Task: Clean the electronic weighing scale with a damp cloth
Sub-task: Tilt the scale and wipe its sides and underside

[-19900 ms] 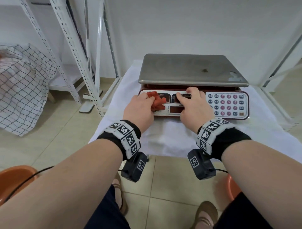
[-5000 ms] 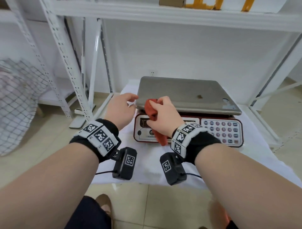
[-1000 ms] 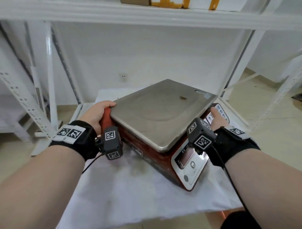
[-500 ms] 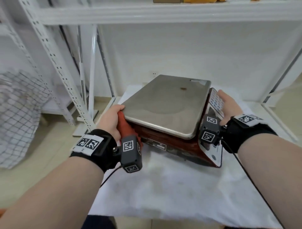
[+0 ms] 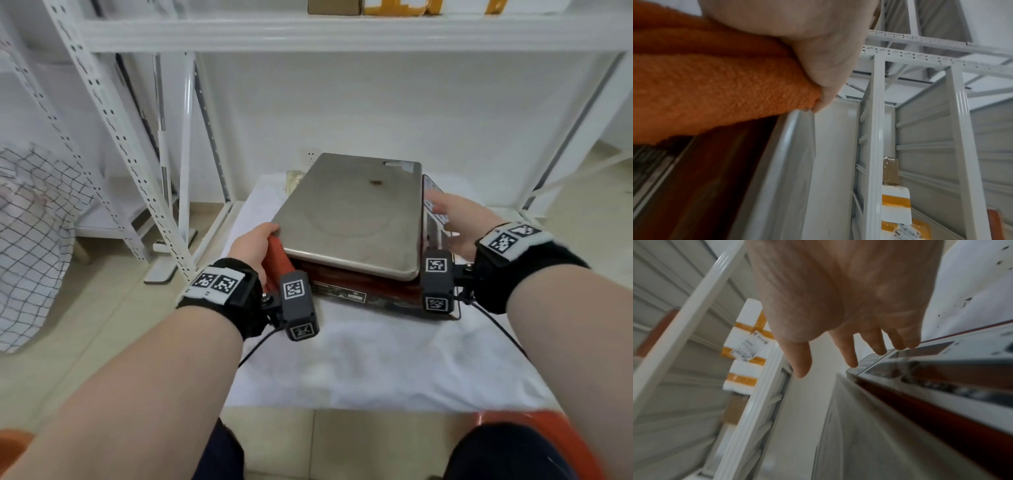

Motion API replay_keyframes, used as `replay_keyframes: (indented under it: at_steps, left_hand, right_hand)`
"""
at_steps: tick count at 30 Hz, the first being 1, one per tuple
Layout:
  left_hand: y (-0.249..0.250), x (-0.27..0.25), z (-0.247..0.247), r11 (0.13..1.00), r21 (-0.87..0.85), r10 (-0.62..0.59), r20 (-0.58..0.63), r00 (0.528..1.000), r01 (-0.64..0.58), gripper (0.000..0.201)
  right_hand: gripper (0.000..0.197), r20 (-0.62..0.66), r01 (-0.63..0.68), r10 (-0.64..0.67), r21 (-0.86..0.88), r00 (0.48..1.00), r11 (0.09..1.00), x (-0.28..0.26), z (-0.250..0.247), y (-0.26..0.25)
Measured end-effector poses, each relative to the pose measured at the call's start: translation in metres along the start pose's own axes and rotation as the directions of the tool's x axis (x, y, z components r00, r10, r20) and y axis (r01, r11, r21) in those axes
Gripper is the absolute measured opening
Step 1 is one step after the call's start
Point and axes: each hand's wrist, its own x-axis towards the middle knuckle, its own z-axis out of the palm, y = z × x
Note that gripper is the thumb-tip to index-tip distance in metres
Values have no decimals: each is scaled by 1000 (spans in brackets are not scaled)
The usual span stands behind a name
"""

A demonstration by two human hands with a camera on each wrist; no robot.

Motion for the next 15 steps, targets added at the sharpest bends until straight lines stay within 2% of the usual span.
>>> replay_keyframes:
  at_steps: [1,3,4,6,7,8,9,11,13,15]
  left_hand:
    - [2,0,-4,999,17,42,-15,999,-41,25]
    - [4,5,-12,988,60,143,-67,987,-139,25]
    - [5,2,-16,978,114,185,-89,979,-175,29]
    - [9,-13,-19,949,201,259,-63,964,-242,33]
    - [10,-22,-18,938,214,283,-26,959,-272,31]
    - [11,-31,-16,944,170,284,13,959,-282,30]
    - [12,-39,-13,963,85,251,68,966,-256,30]
    - [14,-57,-5,991,-41,132,249,960,-125,34]
    - [13,-72,2,998,-58,18,419,908,7,39]
    - [9,-82,6,998,15,-55,539,841,56,37]
  right_hand:
    - [50,-45,43,-44,-24,998,999,-4,4,2]
    - [48,-176,174,-186,-81,967,981,-11,15,4]
    - [42,-226,252,-272,-111,936,961,-15,22,4]
    - [19,-228,372,-394,-133,890,918,-30,35,3]
    - [8,-173,397,-415,-127,893,909,-39,41,2]
    - [5,-92,402,-410,-99,907,910,-48,48,2]
    - [7,3,383,-384,-74,923,921,-56,53,3]
    - [14,226,331,-322,-2,919,944,-77,63,4]
    - [29,411,249,-228,1,883,968,-94,69,8]
    - [29,498,224,-191,-8,846,975,-107,75,13]
